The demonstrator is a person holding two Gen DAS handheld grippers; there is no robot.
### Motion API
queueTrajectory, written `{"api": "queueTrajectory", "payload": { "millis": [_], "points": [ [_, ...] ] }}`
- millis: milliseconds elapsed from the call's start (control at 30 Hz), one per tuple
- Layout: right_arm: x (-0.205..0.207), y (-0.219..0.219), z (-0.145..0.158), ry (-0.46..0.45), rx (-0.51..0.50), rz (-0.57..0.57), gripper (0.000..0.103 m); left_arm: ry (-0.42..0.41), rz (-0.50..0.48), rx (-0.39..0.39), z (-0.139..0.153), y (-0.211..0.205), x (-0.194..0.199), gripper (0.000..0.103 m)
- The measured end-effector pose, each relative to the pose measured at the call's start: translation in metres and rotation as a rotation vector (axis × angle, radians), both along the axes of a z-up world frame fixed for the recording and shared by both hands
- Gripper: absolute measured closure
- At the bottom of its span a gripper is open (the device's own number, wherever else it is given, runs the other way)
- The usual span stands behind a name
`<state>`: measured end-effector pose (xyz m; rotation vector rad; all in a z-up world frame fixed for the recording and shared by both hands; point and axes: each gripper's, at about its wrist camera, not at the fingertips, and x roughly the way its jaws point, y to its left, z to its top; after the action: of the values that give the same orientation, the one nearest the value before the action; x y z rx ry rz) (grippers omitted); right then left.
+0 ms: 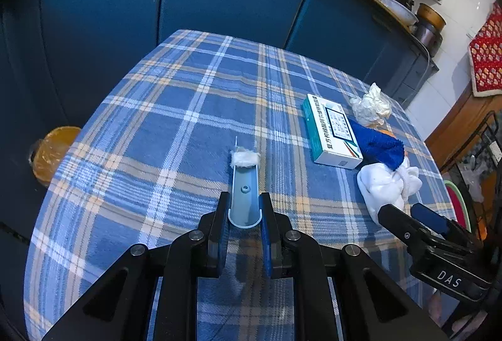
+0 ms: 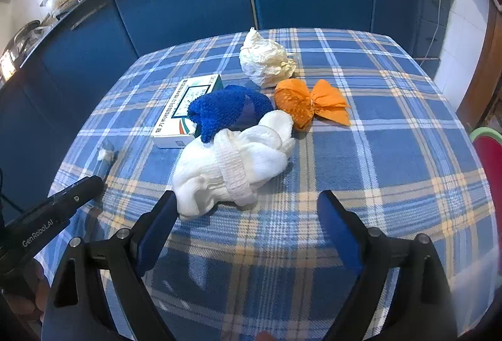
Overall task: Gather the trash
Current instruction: 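Grasp the white sock cloth with the right tool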
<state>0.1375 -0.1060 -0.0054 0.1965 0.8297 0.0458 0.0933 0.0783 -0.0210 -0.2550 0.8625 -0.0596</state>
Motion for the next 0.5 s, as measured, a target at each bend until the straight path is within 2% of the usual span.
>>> {"api": "queueTrajectory", "payload": {
  "millis": [67,100,200,267,333,433,500],
  "points": [
    [0.000,0.000,0.000,0.001,-0.005,-0.002,0.015,-0.001,-0.003,0.001,0.000,-0.002,0.000,0.085],
    [-0.001,0.001,0.000,0.000,-0.012,-0.007,0.019,-0.001,-0.004,0.000,0.000,-0.002,0.000,0.085],
    [-0.001,0.000,0.001,-0.004,-0.027,-0.010,0.037,-0.004,-0.007,0.002,0.001,-0.004,-0.001,0.085],
    [-0.002,0.000,0.001,-0.008,-0.026,-0.003,0.056,-0.006,-0.010,0.002,0.002,-0.004,-0.002,0.085],
    [-0.004,0.001,0.002,-0.008,-0.028,0.009,0.066,-0.008,-0.014,0.003,0.004,-0.006,-0.003,0.085],
    [-0.007,0.003,0.001,-0.005,-0.005,0.034,0.088,-0.016,-0.020,0.005,0.008,-0.008,-0.006,0.085],
    [-0.010,0.004,0.000,0.000,0.016,0.049,0.092,-0.023,-0.024,0.006,0.011,-0.010,-0.008,0.085]
  ]
}}
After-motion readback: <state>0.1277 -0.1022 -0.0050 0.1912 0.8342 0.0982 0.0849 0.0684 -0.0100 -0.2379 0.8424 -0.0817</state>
